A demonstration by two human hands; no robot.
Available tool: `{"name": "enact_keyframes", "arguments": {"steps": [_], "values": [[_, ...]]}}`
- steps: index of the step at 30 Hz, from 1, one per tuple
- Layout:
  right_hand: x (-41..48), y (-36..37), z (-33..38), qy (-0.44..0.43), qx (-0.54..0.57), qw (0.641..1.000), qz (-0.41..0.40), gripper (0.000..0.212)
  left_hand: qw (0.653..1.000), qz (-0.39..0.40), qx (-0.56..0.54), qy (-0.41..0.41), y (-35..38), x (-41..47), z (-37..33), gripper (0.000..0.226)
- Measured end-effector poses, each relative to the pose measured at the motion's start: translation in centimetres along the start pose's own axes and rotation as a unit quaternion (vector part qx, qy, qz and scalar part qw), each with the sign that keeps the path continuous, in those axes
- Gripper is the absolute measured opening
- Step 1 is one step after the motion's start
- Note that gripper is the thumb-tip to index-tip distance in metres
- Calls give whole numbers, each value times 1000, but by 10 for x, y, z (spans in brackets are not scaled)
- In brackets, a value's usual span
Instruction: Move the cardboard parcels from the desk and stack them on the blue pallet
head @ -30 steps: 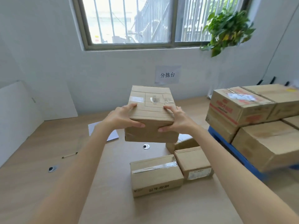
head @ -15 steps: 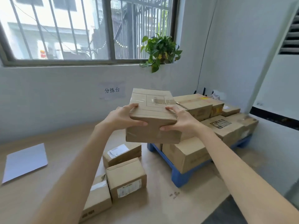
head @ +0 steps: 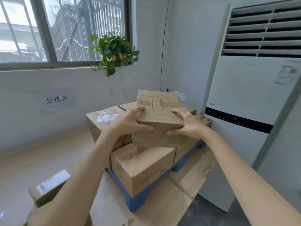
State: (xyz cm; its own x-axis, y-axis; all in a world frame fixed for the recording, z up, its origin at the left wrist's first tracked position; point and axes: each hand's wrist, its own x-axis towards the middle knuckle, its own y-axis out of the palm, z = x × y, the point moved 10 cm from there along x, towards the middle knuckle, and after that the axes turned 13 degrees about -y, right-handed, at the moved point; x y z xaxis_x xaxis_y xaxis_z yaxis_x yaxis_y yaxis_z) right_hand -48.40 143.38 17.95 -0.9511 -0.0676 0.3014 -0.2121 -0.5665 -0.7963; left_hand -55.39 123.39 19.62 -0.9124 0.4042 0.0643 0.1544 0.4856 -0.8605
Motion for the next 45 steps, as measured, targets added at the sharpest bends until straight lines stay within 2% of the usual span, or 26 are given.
{"name": "enact_keyframes", "arguments": {"steps": [8, 16, 20, 24, 31, 36, 41, 45], "values": [[55, -46, -108, 22, -4, 1000, -17, 102, 999, 5, -1, 33, 47, 113, -55, 100], [129, -83, -191, 18, 5, 1000, 0, 102, 999, 21, -17, 39, 78, 225, -89, 100], [161, -98, -230, 10, 40, 999, 3, 111, 998, 34, -32, 29, 96, 266, -102, 100], [198, -115, -275, -2, 54, 998, 16, 115, 999, 11, -34, 26, 108, 307, -122, 96], [279, -146, -354, -54, 55, 995, 57, 117, 997, -66, -23, -20, 129, 379, -158, 91], [330, -160, -406, -84, 37, 991, 98, 116, 992, -78, -48, -82, 159, 427, -175, 91], [368, -149, -448, -115, 16, 982, 151, 116, 987, -104, -25, -119, 184, 453, -185, 94], [381, -125, -480, -119, 26, 976, 178, 116, 982, -119, 33, -140, 203, 463, -185, 94]]}}
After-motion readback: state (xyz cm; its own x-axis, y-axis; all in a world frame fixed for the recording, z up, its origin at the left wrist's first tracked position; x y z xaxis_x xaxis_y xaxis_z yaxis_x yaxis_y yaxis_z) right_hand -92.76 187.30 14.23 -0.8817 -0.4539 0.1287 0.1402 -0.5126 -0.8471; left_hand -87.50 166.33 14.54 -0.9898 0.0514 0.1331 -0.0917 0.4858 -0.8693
